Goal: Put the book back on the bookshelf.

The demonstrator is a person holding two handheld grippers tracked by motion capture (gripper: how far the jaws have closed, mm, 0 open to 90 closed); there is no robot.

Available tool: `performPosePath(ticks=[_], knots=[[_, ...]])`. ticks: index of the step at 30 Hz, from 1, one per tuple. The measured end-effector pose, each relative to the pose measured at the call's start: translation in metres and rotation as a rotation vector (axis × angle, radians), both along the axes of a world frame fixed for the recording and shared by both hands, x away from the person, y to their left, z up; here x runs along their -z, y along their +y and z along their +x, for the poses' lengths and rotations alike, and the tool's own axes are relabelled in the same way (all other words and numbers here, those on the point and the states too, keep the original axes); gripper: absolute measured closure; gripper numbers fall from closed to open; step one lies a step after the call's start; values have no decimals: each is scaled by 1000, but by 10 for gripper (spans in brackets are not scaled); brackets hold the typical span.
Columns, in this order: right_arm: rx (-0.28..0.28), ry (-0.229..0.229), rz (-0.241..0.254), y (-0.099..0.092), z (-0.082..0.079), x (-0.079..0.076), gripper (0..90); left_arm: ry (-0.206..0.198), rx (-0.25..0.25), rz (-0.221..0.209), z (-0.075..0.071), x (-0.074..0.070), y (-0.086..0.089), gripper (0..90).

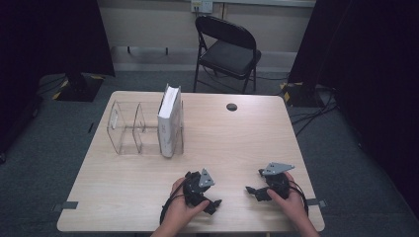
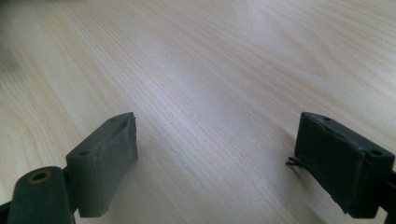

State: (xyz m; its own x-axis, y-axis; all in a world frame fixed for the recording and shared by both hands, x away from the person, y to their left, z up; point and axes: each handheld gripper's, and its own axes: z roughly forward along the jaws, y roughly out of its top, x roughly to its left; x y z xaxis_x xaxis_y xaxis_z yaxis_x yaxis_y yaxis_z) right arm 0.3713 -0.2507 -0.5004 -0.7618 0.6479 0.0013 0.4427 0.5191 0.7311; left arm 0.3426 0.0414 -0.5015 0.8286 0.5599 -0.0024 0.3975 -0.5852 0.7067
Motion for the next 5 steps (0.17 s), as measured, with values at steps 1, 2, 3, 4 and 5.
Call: performPosePath(ticks=[1,2,3,4,5], knots=[[0,1,0,0,0,0,121,0,0,0,0,0,0,0],[0,0,0,0,0,0,122,0,0,0,0,0,0,0],[0,0,0,0,0,0,121,0,0,0,0,0,0,0],[0,0,0,0,0,0,121,1,0,0,0,0,0,0],[0,0,-1,0,0,0,121,0,-1,1,0,0,0,0]])
